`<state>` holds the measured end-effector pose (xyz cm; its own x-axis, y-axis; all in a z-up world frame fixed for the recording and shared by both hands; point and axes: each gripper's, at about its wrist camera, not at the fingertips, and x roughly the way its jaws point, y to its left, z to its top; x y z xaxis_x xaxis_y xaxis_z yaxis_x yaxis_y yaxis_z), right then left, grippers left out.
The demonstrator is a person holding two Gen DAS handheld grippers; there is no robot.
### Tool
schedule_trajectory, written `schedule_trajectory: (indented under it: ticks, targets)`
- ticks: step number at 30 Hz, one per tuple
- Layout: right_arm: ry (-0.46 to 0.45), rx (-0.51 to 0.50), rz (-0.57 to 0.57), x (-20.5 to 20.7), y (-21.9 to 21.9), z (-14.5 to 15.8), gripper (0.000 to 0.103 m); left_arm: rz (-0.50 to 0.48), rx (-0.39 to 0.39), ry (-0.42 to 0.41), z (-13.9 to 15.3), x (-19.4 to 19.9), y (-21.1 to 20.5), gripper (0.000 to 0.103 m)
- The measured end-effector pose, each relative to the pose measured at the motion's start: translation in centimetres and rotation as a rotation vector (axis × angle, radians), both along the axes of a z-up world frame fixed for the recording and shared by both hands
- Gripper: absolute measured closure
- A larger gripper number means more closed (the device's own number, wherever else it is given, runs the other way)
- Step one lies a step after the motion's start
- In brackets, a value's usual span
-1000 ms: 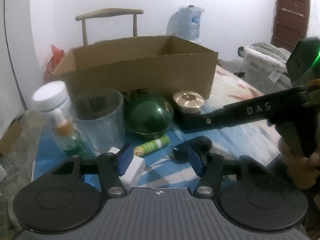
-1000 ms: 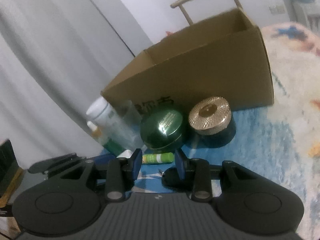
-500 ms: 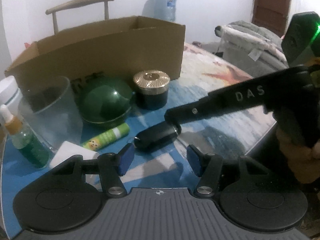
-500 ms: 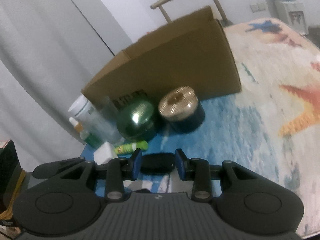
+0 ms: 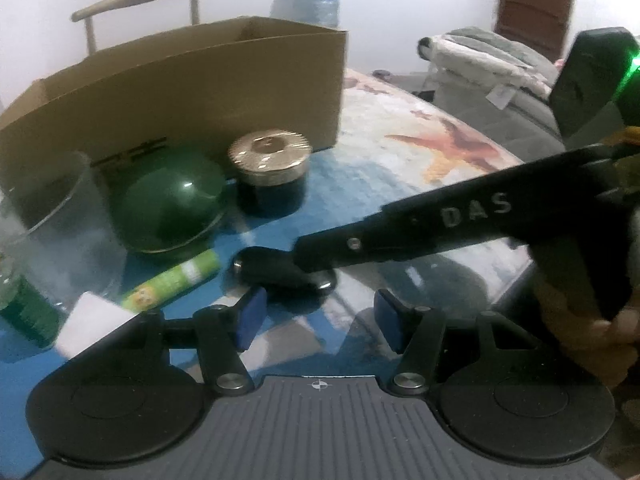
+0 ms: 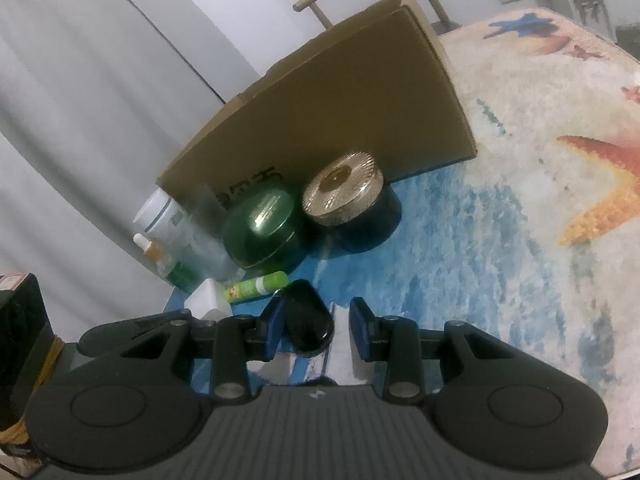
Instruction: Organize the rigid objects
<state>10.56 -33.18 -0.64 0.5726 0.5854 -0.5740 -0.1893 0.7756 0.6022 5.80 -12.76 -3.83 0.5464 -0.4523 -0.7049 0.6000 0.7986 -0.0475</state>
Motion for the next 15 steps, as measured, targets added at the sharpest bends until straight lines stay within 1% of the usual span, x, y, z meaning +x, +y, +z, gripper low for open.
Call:
schedule_trajectory:
  ticks: [9, 15]
  targets:
    - [-0.016, -0.003, -0.054, -0.8, -1.9, 0.6, 0.064, -0.062, -0.023, -0.015, -0.2, 0.0, -2.0, 0.044]
    - [-0.037, -0.002, -0.055, -0.6, -2.1, 1.1, 0.064, -0.053, -0.017, -0.014, 0.2, -0.6, -1.1, 0.043]
